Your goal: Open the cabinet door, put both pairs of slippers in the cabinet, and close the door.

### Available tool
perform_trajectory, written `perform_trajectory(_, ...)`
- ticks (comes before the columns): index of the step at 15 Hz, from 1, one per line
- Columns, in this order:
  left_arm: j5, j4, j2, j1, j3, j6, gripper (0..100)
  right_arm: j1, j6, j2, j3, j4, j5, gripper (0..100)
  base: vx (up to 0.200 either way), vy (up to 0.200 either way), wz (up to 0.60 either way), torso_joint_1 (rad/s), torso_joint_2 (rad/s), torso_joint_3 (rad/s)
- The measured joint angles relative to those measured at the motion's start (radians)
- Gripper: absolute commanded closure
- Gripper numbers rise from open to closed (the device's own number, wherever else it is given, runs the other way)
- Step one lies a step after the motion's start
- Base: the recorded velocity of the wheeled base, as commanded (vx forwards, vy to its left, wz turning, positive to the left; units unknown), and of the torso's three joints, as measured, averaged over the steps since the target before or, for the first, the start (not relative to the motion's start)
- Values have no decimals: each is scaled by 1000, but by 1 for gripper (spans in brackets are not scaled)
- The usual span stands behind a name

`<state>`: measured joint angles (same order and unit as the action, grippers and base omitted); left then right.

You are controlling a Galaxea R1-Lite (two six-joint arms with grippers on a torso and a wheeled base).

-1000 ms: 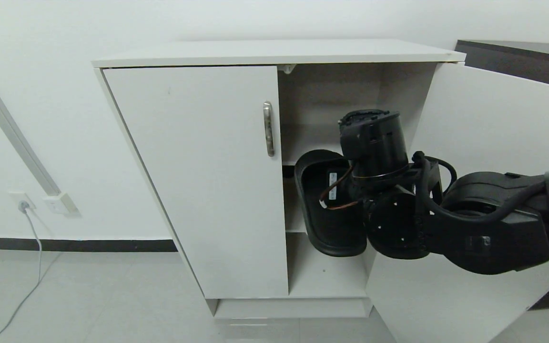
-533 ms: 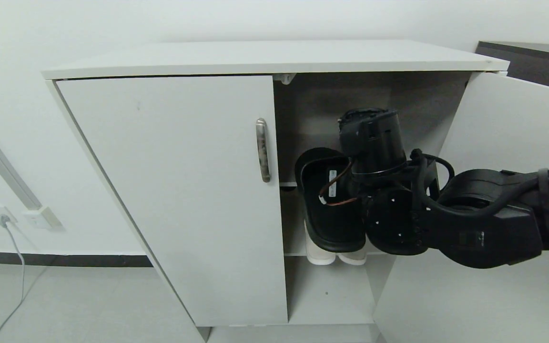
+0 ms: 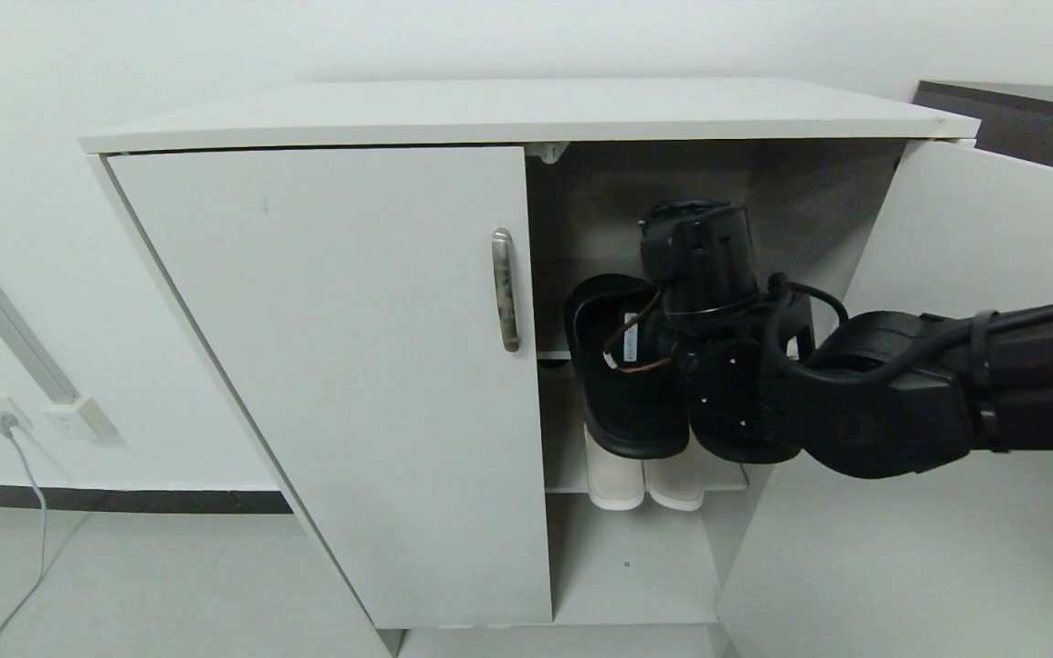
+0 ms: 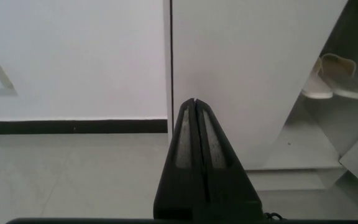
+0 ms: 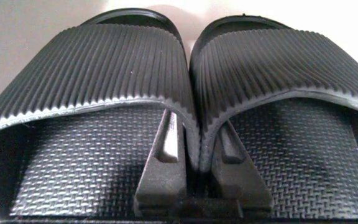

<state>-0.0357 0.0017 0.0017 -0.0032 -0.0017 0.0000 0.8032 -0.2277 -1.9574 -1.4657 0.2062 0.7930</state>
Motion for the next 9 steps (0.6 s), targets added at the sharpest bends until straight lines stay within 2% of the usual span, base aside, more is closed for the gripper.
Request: perform_trajectory(9,-3,0,0,0,0,-4,100,-102,71,-177,-262,-7,-54,100,0,0,0,0,0,0)
